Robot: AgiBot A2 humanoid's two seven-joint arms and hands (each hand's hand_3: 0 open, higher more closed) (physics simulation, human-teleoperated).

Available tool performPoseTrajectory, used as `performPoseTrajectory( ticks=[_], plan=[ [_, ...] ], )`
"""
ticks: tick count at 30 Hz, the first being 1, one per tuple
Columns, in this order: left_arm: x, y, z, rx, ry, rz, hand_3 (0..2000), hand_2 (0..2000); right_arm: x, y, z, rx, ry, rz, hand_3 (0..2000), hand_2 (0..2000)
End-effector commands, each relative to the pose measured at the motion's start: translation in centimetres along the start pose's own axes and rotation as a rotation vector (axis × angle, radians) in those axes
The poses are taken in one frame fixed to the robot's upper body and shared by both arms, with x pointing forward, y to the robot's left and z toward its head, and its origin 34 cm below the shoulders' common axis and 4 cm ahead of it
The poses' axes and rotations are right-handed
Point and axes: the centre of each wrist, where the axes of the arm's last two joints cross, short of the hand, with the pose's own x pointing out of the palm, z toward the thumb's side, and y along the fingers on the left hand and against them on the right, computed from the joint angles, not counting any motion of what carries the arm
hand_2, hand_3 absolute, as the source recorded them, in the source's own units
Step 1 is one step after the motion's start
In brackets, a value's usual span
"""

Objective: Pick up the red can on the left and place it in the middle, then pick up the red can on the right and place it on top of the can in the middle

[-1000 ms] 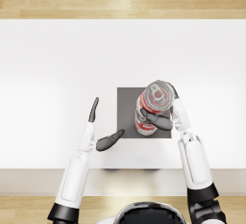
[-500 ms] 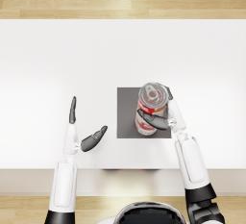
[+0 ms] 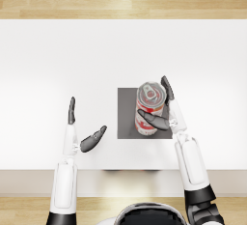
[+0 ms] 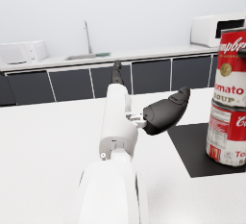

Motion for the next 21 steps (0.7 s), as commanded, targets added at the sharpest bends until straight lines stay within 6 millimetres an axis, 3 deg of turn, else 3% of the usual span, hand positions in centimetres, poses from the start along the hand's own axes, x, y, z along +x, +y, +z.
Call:
performPoseTrajectory(
  ticks=[1, 12, 18, 21],
  plan=[
    [0.0, 0.4, 0.8, 0.032, -0.003, 0.003, 0, 0, -0.2, 0.6, 3.0, -0.115, -0.007, -0.013, 0, 0],
    [-0.7, 1.2, 3.8, 0.153, -0.011, 0.045, 0, 0, -1.6, 4.6, 7.6, -0.341, -0.034, -0.096, 0, 0],
    [-2.5, 2.2, 6.3, 0.254, 0.001, 0.110, 0, 0, -5.8, 7.0, 8.2, -0.402, -0.072, -0.275, 0, 0],
    [-3.5, 2.3, 6.4, 0.258, 0.005, 0.149, 0, 0, -7.5, 7.6, 7.3, -0.577, -0.061, -0.358, 0, 0]
  ],
)
